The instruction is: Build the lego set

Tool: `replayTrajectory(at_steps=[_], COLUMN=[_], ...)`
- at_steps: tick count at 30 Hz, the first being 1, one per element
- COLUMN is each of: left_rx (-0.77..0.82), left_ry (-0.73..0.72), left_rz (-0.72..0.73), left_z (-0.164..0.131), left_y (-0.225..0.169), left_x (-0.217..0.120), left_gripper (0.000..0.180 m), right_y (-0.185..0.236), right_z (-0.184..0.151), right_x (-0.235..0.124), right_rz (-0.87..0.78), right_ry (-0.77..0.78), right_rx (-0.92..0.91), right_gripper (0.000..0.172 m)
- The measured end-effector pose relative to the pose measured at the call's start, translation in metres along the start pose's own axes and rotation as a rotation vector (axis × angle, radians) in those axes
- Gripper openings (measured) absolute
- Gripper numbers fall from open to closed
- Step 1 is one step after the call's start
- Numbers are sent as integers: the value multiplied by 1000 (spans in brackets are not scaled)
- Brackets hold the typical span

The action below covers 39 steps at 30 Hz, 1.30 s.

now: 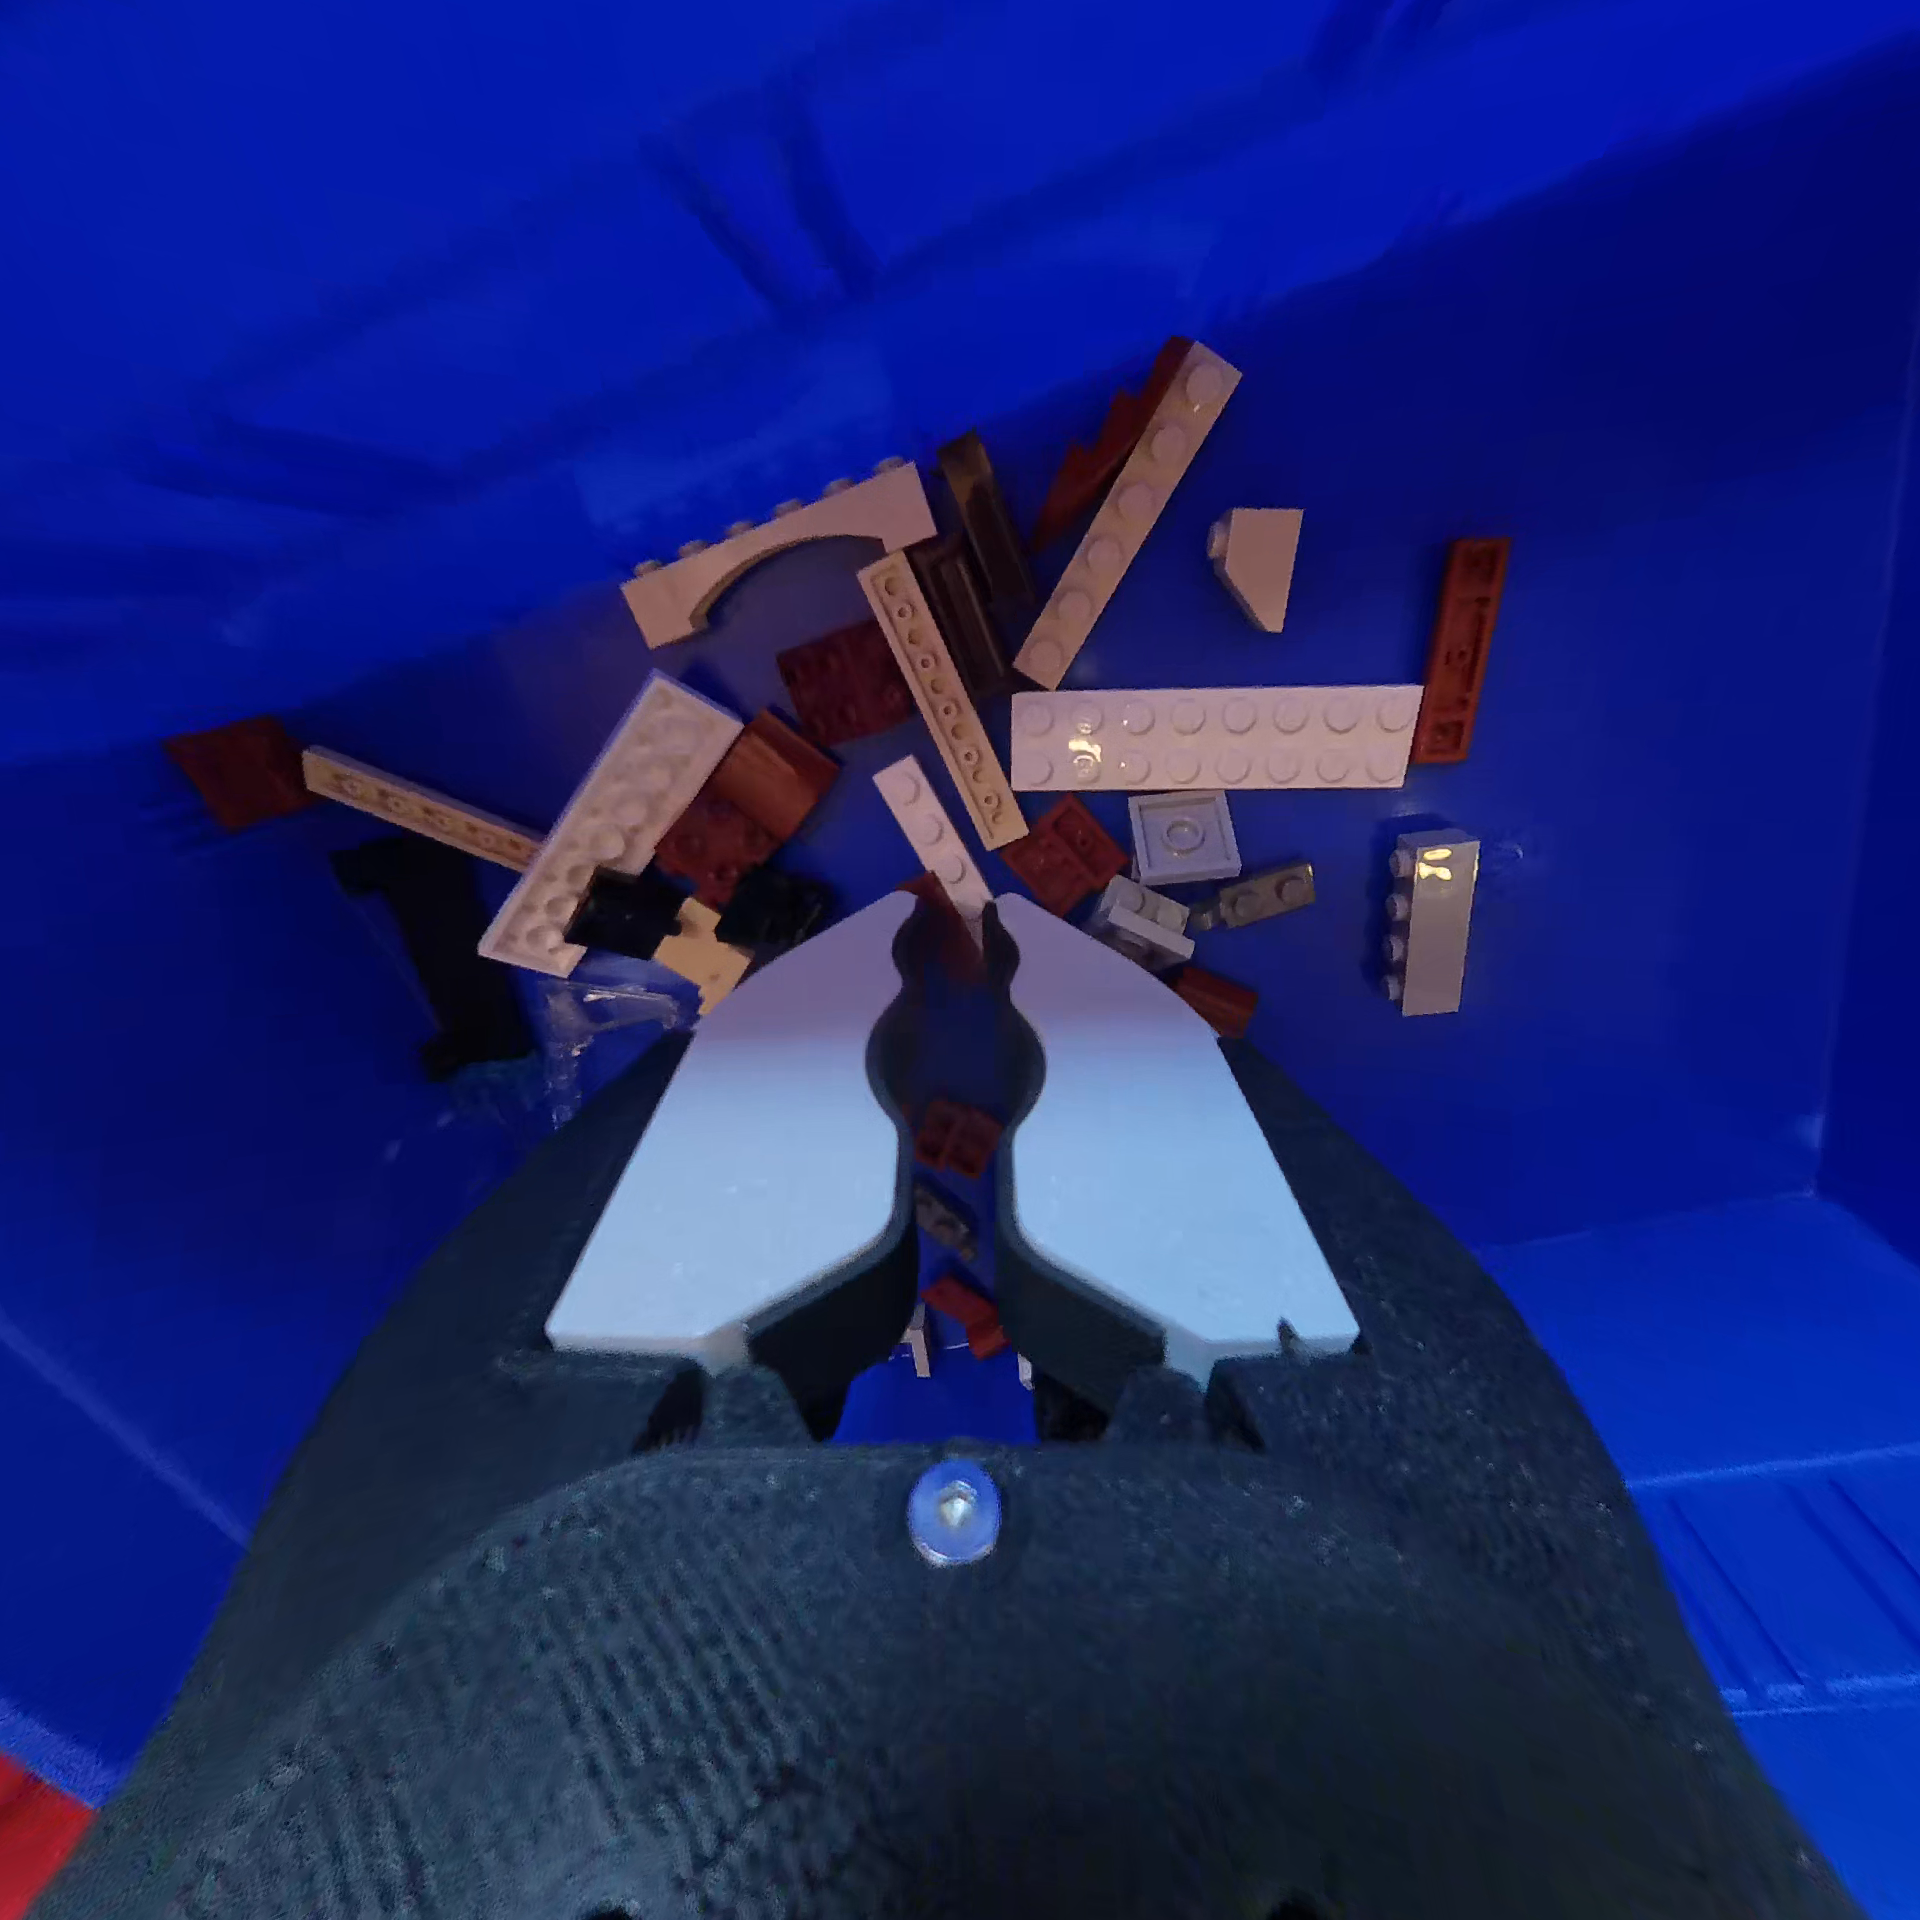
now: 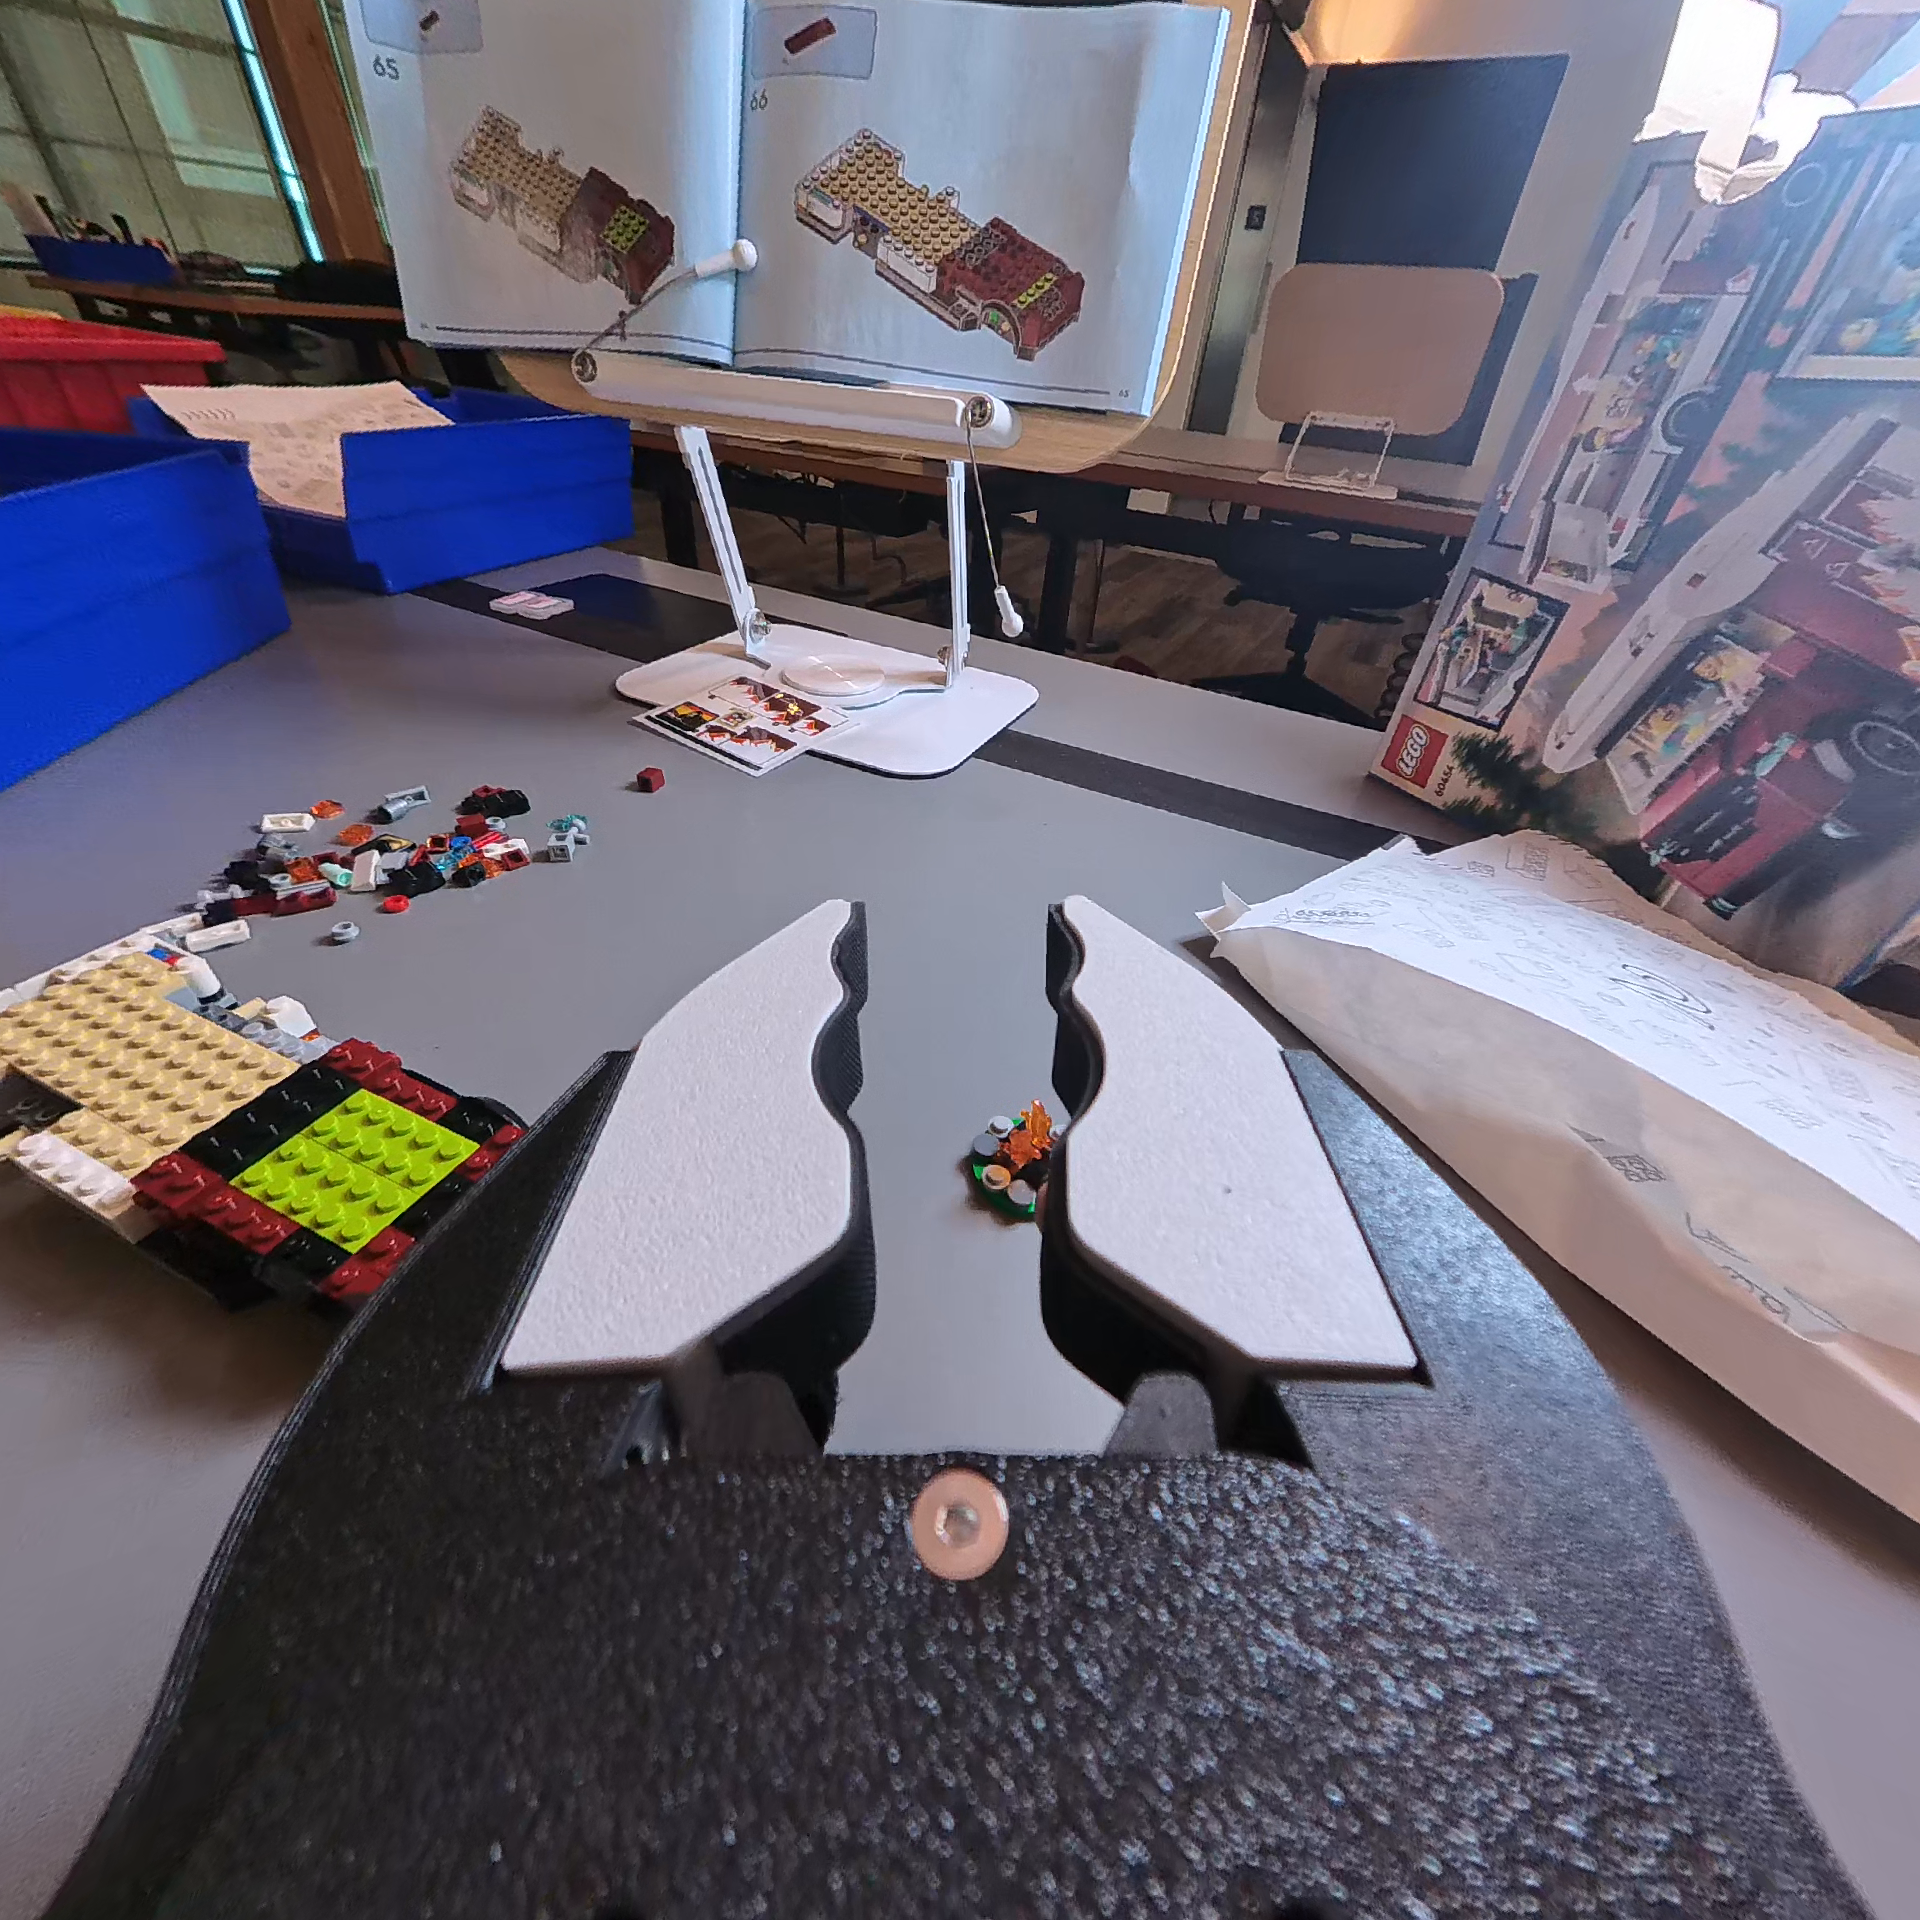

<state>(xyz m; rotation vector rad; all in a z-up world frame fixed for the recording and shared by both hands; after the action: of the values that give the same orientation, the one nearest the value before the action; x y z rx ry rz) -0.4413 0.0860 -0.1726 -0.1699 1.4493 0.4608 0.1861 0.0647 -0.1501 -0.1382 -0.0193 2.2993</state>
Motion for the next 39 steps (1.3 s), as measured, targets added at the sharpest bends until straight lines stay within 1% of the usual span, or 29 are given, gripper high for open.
replayTrajectory(at_steps=[4,5,8,10,13,17,24,31,33,35,39], left_rx=[-25,-33,-67,-86,-79,-60,-39,-68,-85,-105,-125], left_ry=[23,29,-16,-34,-2,-10,54,99,120,118,78], left_rz=[-20,-32,-50,-32,-32,-37,-43,-139,-156,-174,-171], left_z=[-2,-3,-4,-4,-7,-3,-1,1,-1,-2,-4], left_y=[0,1,4,9,11,9,8,15,19,22,27], left_x=[0,-1,-7,-9,-4,-3,0,3,3,4,0], left_gripper=[10,14,14,12,13,16,18,18,18,19,14], right_y=[0,0,0,0,0,-1,2,0,-1,-5,-16], right_z=[-1,-1,0,0,0,0,2,3,4,4,6], right_x=[1,1,0,0,0,0,0,-2,-3,-6,-12], right_rz=[5,5,4,3,3,2,15,7,-6,-53,-158], right_ry=[6,5,1,2,4,3,-10,-19,-22,-27,-48], right_rx=[3,2,3,2,0,4,-8,-9,-11,-13,8], right_gripper=[33,33,33,33,33,33,33,33,33,34,36])
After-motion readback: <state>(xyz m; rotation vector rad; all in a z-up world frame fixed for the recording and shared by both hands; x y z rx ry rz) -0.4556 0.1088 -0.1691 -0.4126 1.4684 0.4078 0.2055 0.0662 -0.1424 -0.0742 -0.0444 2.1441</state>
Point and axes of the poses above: each gripper's, where its closed fingertips meet, x out along the fingers, z out of its top, y = z × x across the jaws, the point moved 9 cm from there along -x, back along the fingers, and after that the axes turned 6 degrees about z, right-handed, at the moved point
